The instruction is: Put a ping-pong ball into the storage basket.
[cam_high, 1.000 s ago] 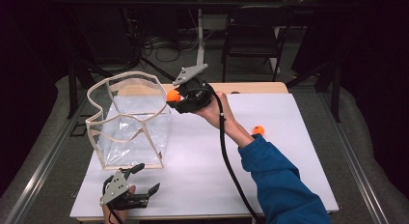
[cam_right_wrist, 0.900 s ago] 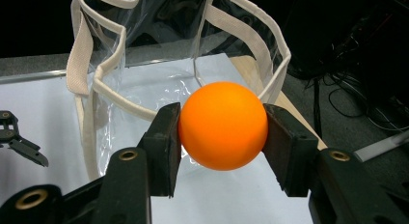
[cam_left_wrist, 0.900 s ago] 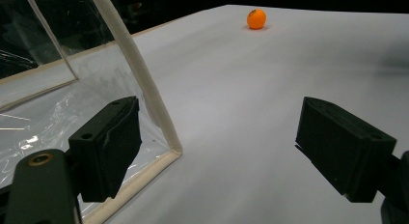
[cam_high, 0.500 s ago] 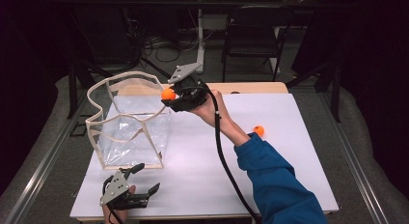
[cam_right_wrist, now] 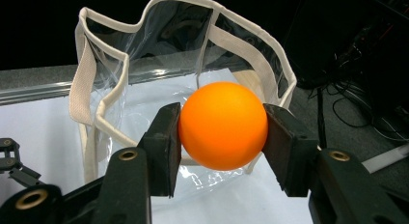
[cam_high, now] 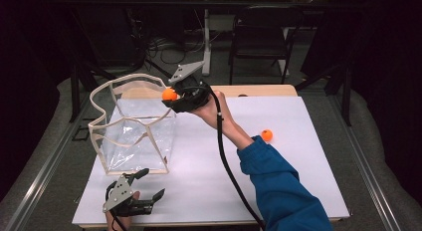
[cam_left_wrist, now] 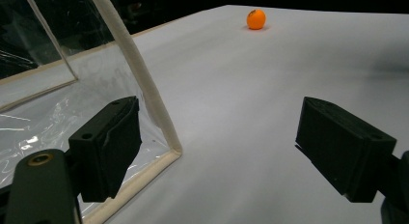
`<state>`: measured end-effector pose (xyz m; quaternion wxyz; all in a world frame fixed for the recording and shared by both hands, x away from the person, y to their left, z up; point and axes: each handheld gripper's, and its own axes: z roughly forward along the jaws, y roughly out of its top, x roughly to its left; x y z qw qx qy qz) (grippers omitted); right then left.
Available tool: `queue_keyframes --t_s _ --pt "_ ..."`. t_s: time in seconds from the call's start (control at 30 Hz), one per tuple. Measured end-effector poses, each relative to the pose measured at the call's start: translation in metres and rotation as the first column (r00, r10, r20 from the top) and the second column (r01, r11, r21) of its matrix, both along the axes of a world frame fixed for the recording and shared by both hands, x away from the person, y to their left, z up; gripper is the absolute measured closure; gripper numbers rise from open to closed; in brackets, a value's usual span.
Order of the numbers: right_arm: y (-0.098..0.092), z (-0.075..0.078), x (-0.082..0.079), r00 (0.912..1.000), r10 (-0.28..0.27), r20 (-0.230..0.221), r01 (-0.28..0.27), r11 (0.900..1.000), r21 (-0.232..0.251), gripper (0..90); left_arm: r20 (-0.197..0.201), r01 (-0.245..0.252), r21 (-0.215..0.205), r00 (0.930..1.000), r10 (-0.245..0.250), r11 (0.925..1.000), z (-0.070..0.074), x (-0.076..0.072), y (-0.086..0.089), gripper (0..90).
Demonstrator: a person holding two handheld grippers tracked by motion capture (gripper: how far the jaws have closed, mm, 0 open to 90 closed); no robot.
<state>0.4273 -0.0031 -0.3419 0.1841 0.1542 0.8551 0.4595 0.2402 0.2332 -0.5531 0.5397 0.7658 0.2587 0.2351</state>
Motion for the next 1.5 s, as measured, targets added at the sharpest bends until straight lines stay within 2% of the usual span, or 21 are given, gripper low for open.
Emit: queue_keyframes --t_s 0.87,1.5 --pt "0.016 0.001 0.004 0.9998 -0.008 -0.016 0.008 1.000 -0.016 50.7 -0.001 -0.001 -0.004 1.0000 0.001 1.0000 0.000 0.000 0.000 15.8" --pt "0.033 -0.002 0.007 0.9995 -0.009 -0.030 0.007 0.999 -0.045 50.7 -0.001 0.002 -0.004 1.0000 -0.002 1.0000 0.000 0.000 0.000 15.8"
